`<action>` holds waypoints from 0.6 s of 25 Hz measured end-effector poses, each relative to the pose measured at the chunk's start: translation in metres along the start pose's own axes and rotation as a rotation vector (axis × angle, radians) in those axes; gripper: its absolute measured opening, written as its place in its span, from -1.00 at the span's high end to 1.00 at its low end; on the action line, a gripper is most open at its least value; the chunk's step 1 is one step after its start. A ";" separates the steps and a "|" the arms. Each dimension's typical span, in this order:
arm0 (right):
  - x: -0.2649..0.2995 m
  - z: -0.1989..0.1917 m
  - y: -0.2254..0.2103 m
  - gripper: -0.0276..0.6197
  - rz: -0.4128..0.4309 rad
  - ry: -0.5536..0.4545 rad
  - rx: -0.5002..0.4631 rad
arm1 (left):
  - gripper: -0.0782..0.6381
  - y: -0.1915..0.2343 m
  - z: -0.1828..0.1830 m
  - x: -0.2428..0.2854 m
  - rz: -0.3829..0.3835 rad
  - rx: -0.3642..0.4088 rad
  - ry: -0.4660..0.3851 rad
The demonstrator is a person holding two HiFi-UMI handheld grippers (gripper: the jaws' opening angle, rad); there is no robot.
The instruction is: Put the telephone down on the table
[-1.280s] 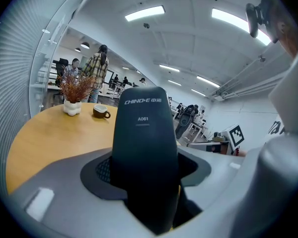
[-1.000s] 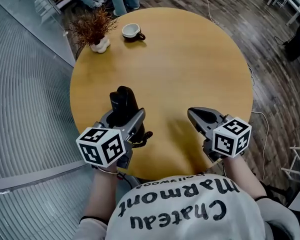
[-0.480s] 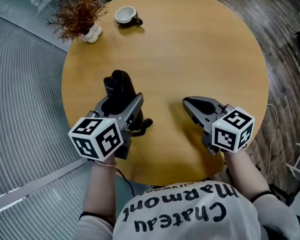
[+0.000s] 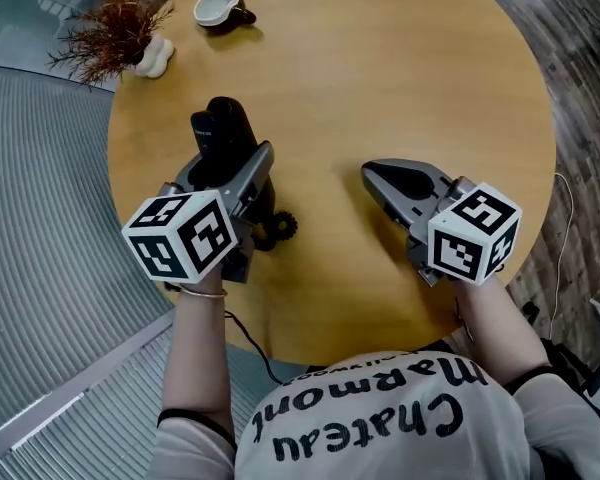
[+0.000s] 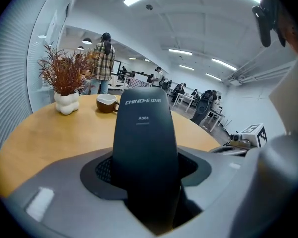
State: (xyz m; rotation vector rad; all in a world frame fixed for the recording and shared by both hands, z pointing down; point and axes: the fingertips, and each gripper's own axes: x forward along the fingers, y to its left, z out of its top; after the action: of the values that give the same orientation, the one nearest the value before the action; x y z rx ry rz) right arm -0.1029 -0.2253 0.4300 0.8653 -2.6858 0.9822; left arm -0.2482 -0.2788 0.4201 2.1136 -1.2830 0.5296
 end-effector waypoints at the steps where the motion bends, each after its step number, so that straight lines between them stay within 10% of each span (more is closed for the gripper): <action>1: 0.002 0.002 -0.002 0.87 0.007 -0.004 0.002 | -0.01 0.000 0.000 0.005 0.001 0.002 0.008; 15: -0.005 0.017 -0.037 0.87 0.025 -0.043 0.030 | -0.01 0.004 -0.012 0.058 0.038 0.007 0.071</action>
State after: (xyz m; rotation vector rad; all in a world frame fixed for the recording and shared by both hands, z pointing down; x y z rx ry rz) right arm -0.0764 -0.2567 0.4350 0.8704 -2.7307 1.0226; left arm -0.2261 -0.3101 0.4660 2.0609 -1.2846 0.6207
